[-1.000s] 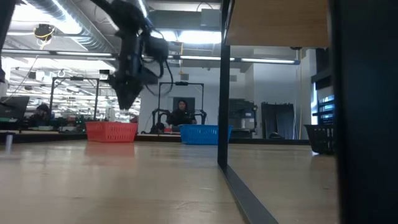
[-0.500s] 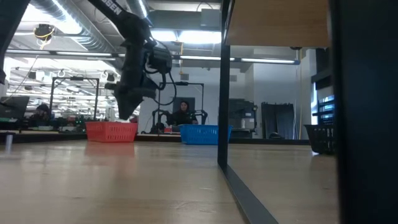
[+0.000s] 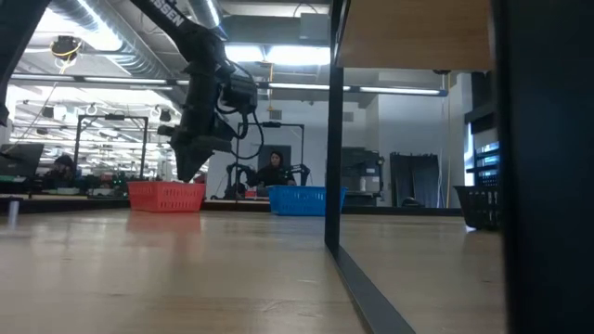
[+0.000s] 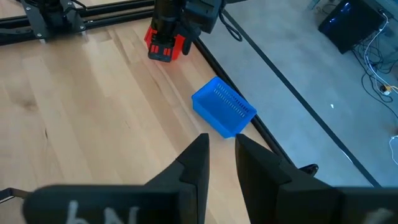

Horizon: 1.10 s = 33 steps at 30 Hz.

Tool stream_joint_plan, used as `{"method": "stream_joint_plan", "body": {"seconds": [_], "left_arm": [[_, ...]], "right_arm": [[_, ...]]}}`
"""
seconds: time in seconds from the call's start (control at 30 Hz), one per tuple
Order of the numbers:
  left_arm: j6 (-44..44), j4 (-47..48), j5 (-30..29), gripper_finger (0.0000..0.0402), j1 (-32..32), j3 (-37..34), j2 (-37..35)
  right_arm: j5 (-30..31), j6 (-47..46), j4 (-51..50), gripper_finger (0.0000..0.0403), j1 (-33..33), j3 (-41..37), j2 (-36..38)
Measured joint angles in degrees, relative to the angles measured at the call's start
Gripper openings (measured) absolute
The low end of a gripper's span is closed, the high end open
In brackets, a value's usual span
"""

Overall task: Stack baskets on shelf by color
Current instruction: Stack the red bin on top of the red bins on the shelf

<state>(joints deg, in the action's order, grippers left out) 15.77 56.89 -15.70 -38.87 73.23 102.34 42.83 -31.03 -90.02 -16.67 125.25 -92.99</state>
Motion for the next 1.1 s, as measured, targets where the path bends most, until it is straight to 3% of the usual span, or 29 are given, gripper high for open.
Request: {"method": "stream_joint_plan", "body": {"seconds": [0.7, 0.93, 1.1], "left_arm": [[-5.0, -3.6, 0.3, 0.0072, 1.2, 0.0, 7.7], [-6.1, -3.2, 0.6, 0.0008, 1.1, 0.0, 7.8], [-7.5, -2.0, -2.1, 0.0001, 2.2, 0.0, 5.8]], "right_arm": [[0.0, -0.2, 0.0, 0.0077, 0.0, 0.0, 0.0], [0.0, -0.2, 0.0, 0.0077, 0.0, 0.0, 0.0], [0.0, -0.1, 0.0, 0.0077, 0.0, 0.0, 0.0]]}}
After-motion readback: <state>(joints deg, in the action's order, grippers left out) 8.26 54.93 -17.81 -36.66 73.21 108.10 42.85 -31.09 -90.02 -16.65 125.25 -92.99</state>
